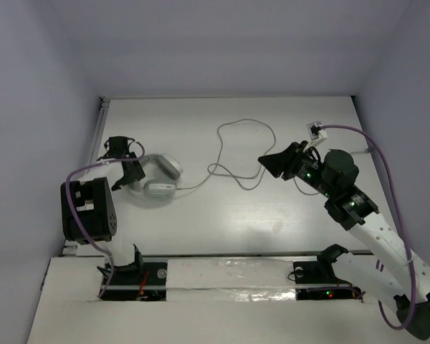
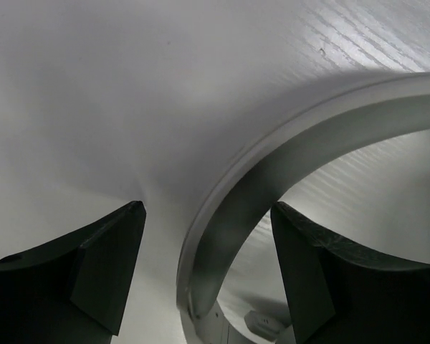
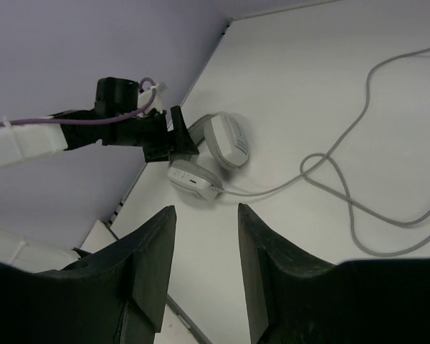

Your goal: Wrap the headphones

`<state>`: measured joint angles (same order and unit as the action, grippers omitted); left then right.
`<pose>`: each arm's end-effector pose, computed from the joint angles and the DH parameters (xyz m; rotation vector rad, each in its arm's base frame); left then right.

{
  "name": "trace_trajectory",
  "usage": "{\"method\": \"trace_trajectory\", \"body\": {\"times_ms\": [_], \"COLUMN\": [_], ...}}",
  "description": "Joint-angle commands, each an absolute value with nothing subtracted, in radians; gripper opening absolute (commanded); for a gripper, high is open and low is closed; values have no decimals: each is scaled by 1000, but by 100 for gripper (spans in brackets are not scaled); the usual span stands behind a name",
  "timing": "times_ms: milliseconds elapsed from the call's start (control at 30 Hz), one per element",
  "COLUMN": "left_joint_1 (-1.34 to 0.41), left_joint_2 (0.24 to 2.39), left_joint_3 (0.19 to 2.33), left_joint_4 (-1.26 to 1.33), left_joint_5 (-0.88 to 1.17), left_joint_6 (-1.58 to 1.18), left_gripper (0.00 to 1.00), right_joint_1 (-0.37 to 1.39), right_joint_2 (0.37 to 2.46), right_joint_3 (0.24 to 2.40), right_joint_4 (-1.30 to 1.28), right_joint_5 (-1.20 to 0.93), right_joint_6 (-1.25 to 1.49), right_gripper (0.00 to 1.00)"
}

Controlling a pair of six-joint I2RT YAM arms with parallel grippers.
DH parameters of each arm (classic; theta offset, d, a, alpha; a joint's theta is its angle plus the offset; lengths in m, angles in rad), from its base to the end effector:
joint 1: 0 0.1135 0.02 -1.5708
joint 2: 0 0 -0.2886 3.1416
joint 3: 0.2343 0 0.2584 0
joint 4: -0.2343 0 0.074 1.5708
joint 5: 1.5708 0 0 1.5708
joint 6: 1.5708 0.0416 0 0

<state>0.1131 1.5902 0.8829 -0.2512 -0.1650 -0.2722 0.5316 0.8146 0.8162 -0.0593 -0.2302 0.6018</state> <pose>0.3189 0.0431 0.1902 -0.5461 2.4562 0.1441 0.1568 0.1032 0.3772 -0.1275 1.7298 1.0419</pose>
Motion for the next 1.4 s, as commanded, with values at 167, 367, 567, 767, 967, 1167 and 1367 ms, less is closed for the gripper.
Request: {"method": "trace_trajectory", "body": {"times_ms": [167, 367, 567, 767, 967, 1167, 1367], "left_joint_1": [106, 97, 49, 49, 2, -24, -35], "left_joint_2": [1666, 1660, 1707, 1726, 1758, 1551, 1381], "left_joint_3": [940, 928, 933, 945, 957, 1015, 1255], "left_joint_4": [-198, -186, -196, -189, -218, -270, -423], "left_joint_5": [-106, -68, -68, -69, -90, 107, 245], "left_joint_6": [-245, -262, -262, -264, -261, -284, -281], "left_gripper": [36, 10, 53, 46, 0, 0, 0], "right_joint_1": [548, 548, 548, 548, 548, 548, 548], "right_joint_2": [779, 792, 796, 795, 795, 862, 1021], "right_joint_3": [810, 811, 815, 821, 815, 787, 934], "right_joint_4": [-11, -11, -11, -11, 20, 71, 90], "right_joint_5": [-238, -235, -210, -201, -187, -227, -322], "right_joint_6": [594, 594, 586, 586, 591, 584, 428], "right_gripper": [46, 45, 45, 45, 42, 0, 2]}}
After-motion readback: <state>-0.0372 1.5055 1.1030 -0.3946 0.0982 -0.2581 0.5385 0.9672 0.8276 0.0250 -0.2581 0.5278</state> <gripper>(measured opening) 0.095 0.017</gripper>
